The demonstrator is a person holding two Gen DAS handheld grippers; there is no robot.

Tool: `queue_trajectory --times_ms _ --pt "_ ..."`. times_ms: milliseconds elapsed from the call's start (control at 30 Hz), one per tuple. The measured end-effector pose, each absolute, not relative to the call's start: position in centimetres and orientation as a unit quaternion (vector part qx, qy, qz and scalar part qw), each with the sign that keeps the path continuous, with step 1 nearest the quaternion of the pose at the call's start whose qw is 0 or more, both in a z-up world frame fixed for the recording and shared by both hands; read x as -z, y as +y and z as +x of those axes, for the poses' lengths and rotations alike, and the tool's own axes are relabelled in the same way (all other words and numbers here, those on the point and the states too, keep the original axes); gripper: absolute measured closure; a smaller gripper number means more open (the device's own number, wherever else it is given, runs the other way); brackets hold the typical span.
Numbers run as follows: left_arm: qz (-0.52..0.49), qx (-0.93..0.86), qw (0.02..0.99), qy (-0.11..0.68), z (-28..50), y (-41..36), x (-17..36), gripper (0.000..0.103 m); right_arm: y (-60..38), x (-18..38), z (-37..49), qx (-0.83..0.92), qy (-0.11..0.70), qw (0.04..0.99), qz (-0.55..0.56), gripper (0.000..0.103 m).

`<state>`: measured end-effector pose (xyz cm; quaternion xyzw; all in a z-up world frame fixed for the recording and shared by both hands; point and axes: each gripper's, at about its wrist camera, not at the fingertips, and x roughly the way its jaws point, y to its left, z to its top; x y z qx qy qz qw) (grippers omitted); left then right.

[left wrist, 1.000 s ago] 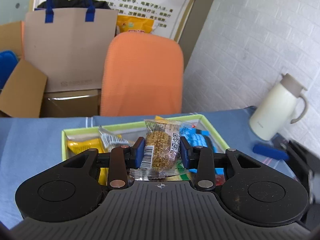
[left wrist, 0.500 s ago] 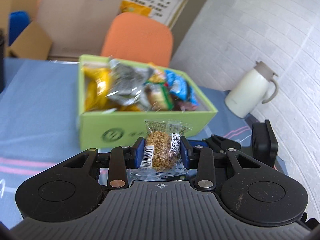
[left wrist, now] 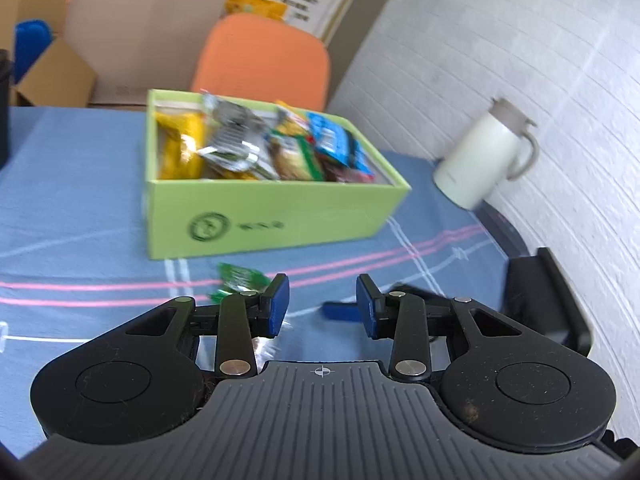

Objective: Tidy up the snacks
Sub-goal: 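Move the left tool to the green candy packet while the right tool approaches the granule bag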

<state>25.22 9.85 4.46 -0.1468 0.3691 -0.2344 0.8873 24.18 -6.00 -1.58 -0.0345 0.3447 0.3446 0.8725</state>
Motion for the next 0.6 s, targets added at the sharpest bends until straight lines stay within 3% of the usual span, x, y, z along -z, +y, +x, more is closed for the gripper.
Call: queue_trajectory --times_ms 233,400,600 --pt "-0.130 0.120 0.911 0.372 24.5 10.4 -2.7 0.086 -12.9 2.2 19.9 -0.268 0.357 0.894 0.034 0.001" --pt "-0.179 0.129 0.882 0.416 25.0 11.7 -0.4 0.087 -9.3 2.3 20.9 -0.335 0.347 0.873 0.066 0.001" --pt "-0.144 0.145 0.874 0.441 25.3 9.7 0.7 0.086 -4.4 3.1 22.3 -0.396 0.362 0.844 0.016 0.001"
